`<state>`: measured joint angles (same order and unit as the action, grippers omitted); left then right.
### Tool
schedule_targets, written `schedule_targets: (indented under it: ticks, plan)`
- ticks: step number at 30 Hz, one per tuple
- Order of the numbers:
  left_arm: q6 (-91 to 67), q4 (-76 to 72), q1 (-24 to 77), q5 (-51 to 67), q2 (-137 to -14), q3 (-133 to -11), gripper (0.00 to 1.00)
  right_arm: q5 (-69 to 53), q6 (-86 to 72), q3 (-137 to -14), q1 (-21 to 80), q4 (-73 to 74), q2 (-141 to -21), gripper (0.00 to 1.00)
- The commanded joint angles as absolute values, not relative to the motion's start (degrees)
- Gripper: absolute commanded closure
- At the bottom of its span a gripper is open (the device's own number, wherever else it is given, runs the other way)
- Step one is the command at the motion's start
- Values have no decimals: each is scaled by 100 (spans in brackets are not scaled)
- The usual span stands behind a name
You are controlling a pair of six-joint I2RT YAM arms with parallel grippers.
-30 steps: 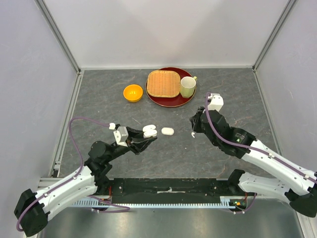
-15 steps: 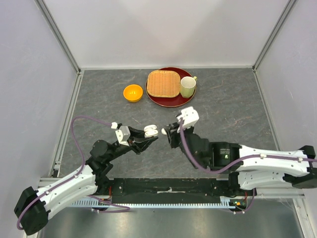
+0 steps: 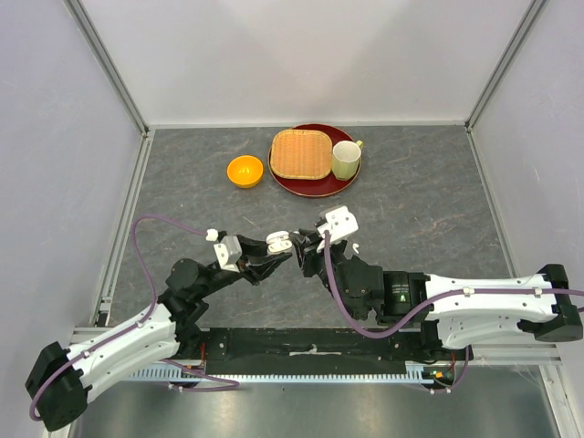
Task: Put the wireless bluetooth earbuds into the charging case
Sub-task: Place the earbud in the charging case.
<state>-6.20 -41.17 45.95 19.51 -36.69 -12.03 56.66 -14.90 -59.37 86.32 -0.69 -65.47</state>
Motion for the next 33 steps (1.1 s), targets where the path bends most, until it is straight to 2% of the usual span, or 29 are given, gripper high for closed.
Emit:
schedule_targets:
  ticks: [1, 33]
  plan:
    - [-334, -4544, 4649, 1863, -3621, -1239, 98, 5669, -1362, -5898, 8675, -545, -6495, 100]
    - [-536, -4544, 4693, 1942, -3410, -1345, 98, 5511, -1433, -5871, 8675, -729, -7005, 100]
